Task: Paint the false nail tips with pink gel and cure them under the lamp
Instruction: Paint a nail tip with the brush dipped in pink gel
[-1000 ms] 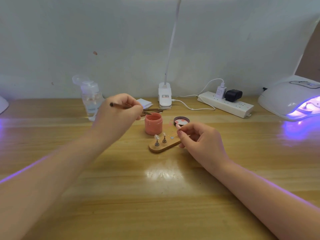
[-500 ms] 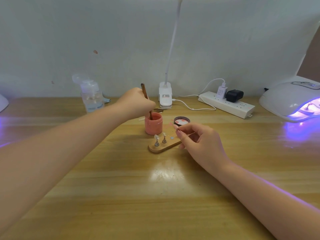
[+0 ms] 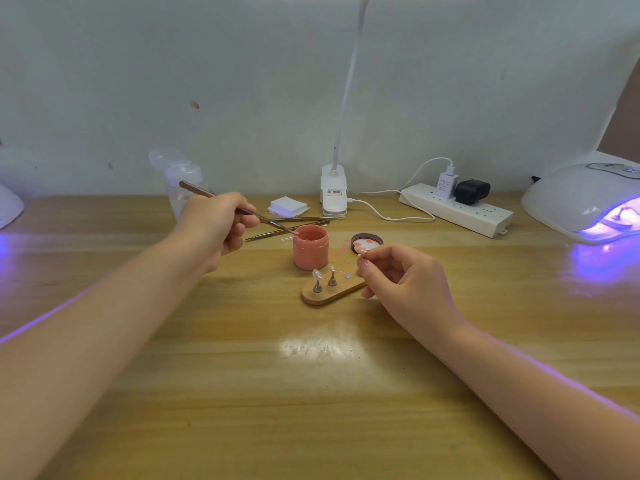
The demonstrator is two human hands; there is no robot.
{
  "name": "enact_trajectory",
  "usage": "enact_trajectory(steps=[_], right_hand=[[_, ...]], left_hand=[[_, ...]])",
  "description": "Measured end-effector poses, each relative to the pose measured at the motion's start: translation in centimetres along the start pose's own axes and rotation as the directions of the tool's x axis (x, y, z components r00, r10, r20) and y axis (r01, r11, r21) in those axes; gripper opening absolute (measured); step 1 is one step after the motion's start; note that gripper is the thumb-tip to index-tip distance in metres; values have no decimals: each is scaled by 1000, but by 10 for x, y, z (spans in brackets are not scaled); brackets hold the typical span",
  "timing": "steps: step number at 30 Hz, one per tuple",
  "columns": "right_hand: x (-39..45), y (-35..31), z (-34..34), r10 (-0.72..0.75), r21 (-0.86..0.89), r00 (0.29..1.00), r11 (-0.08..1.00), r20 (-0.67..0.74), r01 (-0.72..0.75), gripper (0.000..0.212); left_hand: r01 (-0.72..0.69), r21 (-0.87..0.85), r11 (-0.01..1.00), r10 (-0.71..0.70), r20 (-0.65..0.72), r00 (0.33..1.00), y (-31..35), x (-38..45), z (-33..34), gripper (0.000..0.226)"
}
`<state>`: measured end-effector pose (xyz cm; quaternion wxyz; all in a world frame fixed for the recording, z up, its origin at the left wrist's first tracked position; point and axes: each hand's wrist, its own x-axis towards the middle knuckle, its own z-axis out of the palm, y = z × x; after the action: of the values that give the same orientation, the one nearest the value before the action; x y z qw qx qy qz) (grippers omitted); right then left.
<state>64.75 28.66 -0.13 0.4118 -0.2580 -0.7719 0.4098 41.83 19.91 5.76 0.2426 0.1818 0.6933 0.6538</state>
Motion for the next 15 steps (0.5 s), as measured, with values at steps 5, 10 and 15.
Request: enact_trajectory(steps=[5, 10, 15], right_hand=[[0, 0, 0, 13, 27, 1000, 1000, -4, -13, 3], [0, -1, 0, 12, 43, 1000, 999, -8, -11, 4], [0, -1, -1, 8, 28, 1000, 1000, -22, -8, 2]], left_hand=[[-57, -153, 987, 55, -18, 998, -2, -4, -7, 18], [-167, -295, 941, 193, 61, 979, -7, -23, 2, 12], [-355, -280, 892, 407, 154, 900, -23, -54, 8, 12]])
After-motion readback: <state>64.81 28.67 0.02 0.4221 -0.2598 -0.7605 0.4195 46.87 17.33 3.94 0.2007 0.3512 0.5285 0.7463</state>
